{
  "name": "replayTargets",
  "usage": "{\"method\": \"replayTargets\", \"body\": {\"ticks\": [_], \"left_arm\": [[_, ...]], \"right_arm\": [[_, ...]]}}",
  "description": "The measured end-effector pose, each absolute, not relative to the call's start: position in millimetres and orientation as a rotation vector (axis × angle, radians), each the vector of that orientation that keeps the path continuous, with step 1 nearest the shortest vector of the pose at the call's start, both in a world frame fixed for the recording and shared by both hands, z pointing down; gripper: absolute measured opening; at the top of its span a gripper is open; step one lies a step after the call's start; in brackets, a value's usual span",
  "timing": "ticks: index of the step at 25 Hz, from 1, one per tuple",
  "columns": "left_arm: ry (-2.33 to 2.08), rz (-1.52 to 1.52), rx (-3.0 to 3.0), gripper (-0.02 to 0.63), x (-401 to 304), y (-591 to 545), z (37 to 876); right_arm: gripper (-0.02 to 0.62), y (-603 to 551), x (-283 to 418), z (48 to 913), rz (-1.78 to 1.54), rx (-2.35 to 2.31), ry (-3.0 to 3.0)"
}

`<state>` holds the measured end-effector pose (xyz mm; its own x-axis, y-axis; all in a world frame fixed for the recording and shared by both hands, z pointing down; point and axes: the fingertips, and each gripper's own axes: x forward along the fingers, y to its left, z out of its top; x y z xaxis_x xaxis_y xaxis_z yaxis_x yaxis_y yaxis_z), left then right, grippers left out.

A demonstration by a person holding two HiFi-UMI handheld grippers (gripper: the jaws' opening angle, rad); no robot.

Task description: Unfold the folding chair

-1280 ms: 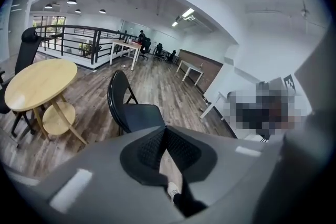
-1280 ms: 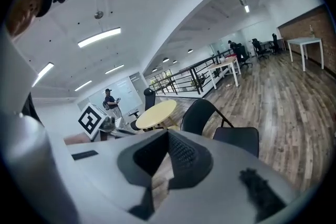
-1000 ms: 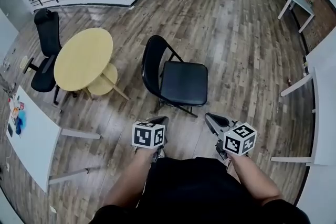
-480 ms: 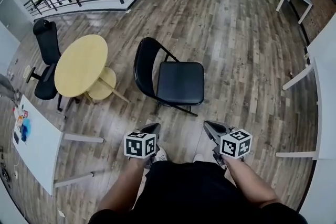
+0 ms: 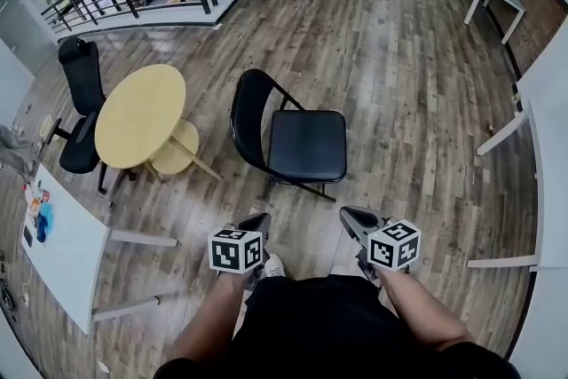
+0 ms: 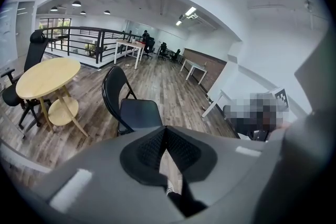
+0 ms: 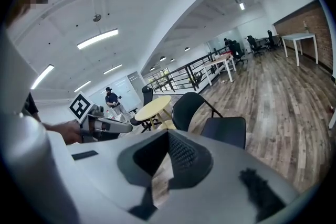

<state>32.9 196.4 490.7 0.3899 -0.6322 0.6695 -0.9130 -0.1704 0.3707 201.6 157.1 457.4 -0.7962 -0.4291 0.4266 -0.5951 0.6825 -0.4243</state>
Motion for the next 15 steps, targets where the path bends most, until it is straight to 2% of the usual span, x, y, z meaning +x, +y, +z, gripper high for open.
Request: {"method": "replayTargets", "body": {"ticks": [15], "left_arm": [[-1.333, 0.400, 1.921, 0.008, 34, 209, 477]], "right_arm": [[0.005, 168, 196, 452, 0.747, 0.826, -2.595]]}}
